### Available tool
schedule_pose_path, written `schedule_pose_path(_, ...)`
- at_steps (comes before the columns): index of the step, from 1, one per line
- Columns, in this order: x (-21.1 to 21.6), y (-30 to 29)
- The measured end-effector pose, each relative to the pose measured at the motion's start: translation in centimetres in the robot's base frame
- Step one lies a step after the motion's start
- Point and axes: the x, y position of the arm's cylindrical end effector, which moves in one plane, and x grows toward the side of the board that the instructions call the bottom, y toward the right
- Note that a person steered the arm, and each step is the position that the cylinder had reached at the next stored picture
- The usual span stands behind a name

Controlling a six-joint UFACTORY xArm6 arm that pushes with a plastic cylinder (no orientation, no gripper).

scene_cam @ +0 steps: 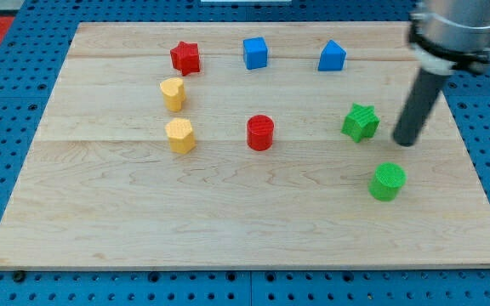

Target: Move the green circle at the top side of the green star

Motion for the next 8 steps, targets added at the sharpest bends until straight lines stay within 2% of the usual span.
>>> schedule_pose_path(2, 9.7, -0.5)
schedule_pose_path(3, 10.5, -4.9)
schedule_pose_path(5, 6.6, -6.7)
schedule_pose_path(6, 6.7, -10.1)
schedule_pose_path(7, 4.1, -7.3)
schedule_pose_path(8, 4.1, -4.7)
